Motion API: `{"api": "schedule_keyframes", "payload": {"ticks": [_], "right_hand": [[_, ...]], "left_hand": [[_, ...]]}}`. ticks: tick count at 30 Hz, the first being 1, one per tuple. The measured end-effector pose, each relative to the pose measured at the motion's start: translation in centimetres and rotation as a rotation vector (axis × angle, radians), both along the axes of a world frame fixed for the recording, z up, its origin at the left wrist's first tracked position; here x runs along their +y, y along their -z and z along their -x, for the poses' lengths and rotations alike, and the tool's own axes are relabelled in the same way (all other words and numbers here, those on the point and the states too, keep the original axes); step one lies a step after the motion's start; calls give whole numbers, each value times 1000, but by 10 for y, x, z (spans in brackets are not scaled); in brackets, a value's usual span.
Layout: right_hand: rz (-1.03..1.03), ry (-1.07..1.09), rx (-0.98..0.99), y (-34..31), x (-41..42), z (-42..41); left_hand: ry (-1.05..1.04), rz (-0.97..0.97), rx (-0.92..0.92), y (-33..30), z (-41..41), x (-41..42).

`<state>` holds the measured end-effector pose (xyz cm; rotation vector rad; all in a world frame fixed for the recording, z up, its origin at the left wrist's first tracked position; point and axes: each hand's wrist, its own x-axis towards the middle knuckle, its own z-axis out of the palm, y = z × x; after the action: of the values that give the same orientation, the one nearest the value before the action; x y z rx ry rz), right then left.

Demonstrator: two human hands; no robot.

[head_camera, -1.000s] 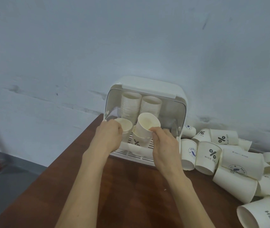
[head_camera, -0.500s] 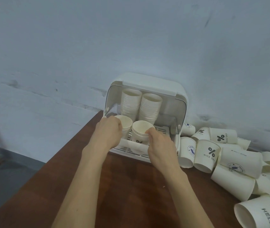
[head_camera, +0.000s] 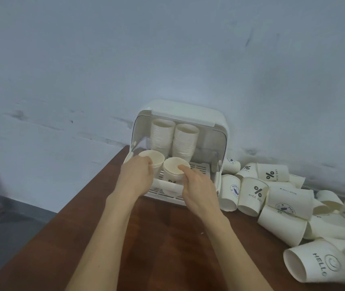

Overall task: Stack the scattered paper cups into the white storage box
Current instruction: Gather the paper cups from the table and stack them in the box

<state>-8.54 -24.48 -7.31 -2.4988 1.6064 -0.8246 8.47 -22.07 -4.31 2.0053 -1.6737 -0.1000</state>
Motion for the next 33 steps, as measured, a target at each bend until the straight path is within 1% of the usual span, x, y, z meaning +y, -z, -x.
{"api": "schedule_keyframes", "payload": {"ticks": [4, 8, 11, 12, 14, 16, 18, 23, 27, 33], "right_hand": [[-24, -29, -38, -4, 5, 3], [-108, -60, -96, -14, 12, 5], [-159, -91, -113, -23, 20, 8], [-152, -82, -112, -25, 23, 10], [-75, -18, -136, -27, 38, 17], [-19, 41, -211, -27, 59, 26], [-10, 56, -276, -24, 83, 35], [9, 103, -335, -16, 130, 72], [26, 171, -366, -16, 150, 106], [69, 191, -440, -10, 165, 137]], "left_hand": [[3, 5, 62, 0, 5, 9], [18, 48, 151, 0, 20, 34], [91, 74, 170, 0, 37, 58], [129, 85, 176, -1, 43, 64], [202, 107, 183, -6, 52, 78], [261, 126, 170, -10, 60, 89], [299, 143, 162, -13, 67, 100], [320, 116, 147, -15, 83, 120], [335, 98, 142, -14, 100, 126], [383, 48, 116, -4, 136, 128]]}}
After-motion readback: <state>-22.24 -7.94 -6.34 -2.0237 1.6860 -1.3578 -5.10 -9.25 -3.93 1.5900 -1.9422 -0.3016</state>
